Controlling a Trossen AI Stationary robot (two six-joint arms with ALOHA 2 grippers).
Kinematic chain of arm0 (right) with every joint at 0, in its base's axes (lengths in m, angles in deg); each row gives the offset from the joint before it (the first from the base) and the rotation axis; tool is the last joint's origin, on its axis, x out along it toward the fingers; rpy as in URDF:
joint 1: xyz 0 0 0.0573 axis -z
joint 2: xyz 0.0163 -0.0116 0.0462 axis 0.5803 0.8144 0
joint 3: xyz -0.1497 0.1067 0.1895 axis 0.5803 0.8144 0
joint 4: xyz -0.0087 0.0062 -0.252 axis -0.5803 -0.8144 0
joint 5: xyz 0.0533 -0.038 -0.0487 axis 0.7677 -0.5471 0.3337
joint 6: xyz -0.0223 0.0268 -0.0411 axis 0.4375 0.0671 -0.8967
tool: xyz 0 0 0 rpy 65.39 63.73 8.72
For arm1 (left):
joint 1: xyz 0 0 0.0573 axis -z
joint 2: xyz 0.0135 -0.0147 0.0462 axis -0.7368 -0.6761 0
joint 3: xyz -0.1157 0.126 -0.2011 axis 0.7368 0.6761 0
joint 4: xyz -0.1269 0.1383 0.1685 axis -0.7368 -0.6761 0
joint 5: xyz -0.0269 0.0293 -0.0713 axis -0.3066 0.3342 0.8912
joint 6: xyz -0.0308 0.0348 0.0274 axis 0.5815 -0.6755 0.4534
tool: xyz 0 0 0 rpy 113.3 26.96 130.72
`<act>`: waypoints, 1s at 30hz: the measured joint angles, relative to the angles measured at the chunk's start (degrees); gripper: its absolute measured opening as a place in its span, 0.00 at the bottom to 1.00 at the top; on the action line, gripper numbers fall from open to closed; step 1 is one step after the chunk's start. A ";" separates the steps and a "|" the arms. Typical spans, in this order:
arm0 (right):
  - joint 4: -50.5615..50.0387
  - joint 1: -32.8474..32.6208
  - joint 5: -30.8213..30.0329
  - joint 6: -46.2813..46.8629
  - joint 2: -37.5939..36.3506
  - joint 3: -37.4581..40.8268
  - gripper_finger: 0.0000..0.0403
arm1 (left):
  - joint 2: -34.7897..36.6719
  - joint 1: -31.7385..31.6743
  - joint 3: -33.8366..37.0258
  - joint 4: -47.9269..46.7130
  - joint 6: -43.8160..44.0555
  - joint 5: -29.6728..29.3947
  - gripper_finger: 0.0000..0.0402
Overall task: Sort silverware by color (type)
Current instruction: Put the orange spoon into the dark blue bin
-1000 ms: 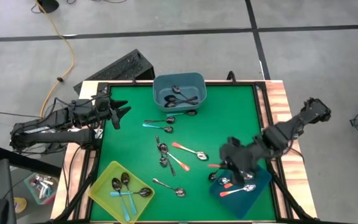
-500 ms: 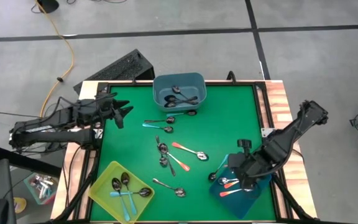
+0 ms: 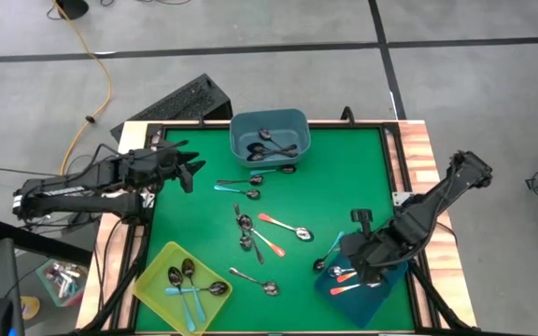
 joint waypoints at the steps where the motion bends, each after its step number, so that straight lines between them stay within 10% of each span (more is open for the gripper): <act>1: 1.61 0.04 0.06 0.78 -1.45 2.05 0.03 | -0.14 0.02 0.00 -0.01 0.00 -0.05 0.42; 13: 30.45 -1.72 4.32 5.67 -14.10 25.16 0.03 | -0.37 0.02 0.00 4.00 0.17 -1.44 0.42; 30: 43.95 -2.58 20.13 -1.33 -2.43 33.53 0.02 | -0.39 0.00 0.00 3.74 0.27 -4.69 0.42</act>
